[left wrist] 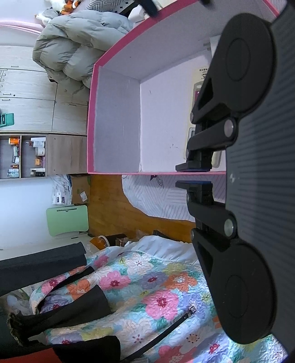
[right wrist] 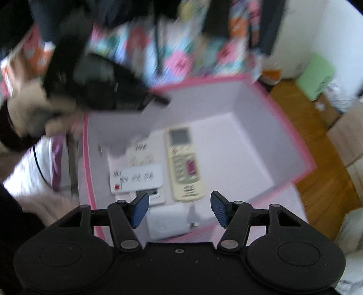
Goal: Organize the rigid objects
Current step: 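Carry the white square charger into the pink box and open the right gripper, then move the right gripper back to the pile over the cream remote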
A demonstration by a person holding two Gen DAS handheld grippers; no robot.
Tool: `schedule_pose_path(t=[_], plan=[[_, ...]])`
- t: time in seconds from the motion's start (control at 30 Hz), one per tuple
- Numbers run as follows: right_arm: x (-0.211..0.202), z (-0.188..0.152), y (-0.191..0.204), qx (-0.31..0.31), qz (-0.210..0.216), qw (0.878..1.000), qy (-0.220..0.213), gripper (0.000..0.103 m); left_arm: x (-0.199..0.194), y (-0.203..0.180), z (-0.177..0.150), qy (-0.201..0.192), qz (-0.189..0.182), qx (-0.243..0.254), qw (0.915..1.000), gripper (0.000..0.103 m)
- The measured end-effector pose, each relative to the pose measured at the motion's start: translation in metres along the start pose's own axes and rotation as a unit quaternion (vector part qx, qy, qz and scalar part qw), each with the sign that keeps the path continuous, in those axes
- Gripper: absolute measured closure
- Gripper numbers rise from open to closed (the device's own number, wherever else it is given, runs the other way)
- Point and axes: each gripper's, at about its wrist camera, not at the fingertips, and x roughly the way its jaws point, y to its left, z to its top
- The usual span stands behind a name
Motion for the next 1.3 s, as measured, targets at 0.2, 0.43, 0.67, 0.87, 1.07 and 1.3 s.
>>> schedule_pose_path(t=[0.2,0.43,0.67,0.87,1.07,1.3], plan=[[-0.063,-0.046,-0.02,0.068,-0.059,0.995,-0.038,0.038,0.001,-0.005,0.002,0.002,0.005,0.005,1.0,0.095],[-0.079,-0.113,-0.045,0.166,-0.111,0.979,-0.047,0.036,-0.001,-0.005,0.001,-0.004,0.003,0.005,1.0,0.095],[-0.034,-0.161,-0.065,0.239,-0.169,0.954,-0.062,0.036,-0.002,-0.008,0.001,-0.005,0.006,0.013,0.9999,0.095],[0.007,-0.16,-0.072,0.171,-0.22,0.959,-0.045,0.03,-0.002,-0.009,0.002,-0.004,0.008,0.02,0.9998,0.095],[0.035,-0.143,-0.094,0.023,-0.184,0.982,0.023,0.03,-0.001,-0.01,0.005,0.002,0.009,0.023,0.9997,0.095],[0.058,-0.115,-0.125,-0.08,-0.107,0.987,0.087,0.03,-0.001,-0.01,0.005,0.002,0.01,0.026,0.9996,0.095]])
